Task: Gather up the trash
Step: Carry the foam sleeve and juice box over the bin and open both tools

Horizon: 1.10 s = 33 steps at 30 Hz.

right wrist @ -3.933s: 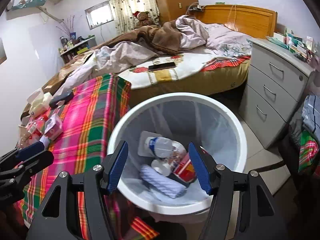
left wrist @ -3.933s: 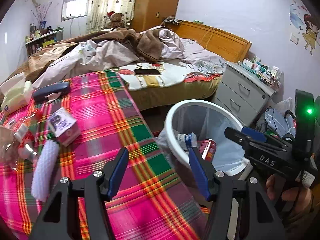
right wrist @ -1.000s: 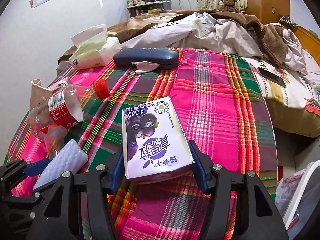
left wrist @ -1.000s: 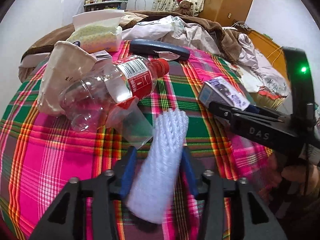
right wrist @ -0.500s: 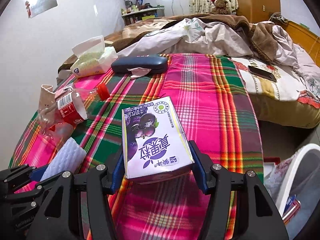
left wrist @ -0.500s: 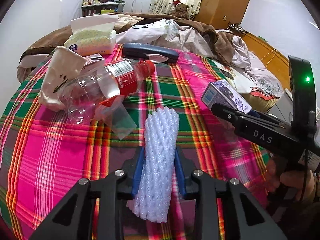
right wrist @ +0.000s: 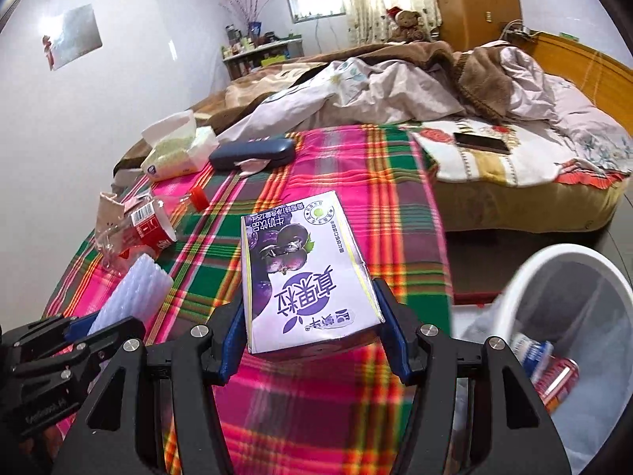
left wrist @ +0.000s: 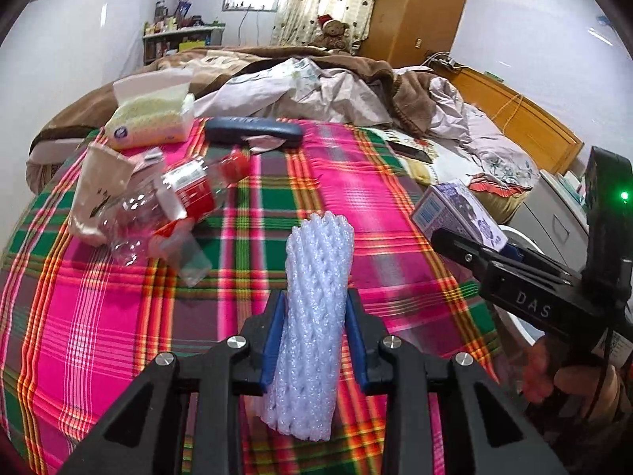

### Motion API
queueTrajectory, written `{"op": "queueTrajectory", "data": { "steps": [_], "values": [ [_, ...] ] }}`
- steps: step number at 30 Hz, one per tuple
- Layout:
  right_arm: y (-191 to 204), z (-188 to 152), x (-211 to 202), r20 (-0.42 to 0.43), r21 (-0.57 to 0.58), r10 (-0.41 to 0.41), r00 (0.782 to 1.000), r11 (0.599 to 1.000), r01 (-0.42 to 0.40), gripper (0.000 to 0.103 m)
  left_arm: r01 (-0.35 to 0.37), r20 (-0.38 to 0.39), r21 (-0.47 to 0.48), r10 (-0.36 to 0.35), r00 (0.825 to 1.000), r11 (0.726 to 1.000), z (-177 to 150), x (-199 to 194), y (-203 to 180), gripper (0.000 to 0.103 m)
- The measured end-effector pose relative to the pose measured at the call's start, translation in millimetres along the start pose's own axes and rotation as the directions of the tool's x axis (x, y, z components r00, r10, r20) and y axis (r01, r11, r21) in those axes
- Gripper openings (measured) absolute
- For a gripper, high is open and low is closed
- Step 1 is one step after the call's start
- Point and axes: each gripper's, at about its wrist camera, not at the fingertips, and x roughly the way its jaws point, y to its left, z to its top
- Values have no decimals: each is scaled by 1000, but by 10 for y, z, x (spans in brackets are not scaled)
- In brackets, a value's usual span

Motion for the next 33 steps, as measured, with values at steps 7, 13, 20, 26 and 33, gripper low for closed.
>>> {"op": "queueTrajectory", "data": {
  "steps": [7,13,20,26,33],
  "values": [
    [-230,-71,-282,45,39,-50,998,998,48,59,33,23,57,-34,999,998,44,-65,-333,31],
    [-519,-151,-526,80,107,-94,992,991,86,59,75,32,113,-79,996,991,83,-74,-690,31],
    [-819,-216,-749,103,157,-164,981,977,147,59,127,30,178,-135,990,976,133,-44,-1151,31],
    [-1104,-304,-873,100,204,-227,969,958,203,59,182,10,236,-190,982,954,148,36,-1565,31],
    [-1395,-415,-956,73,258,-291,954,930,263,59,249,-43,259,-246,968,933,128,209,-1926,31]
  ]
}}
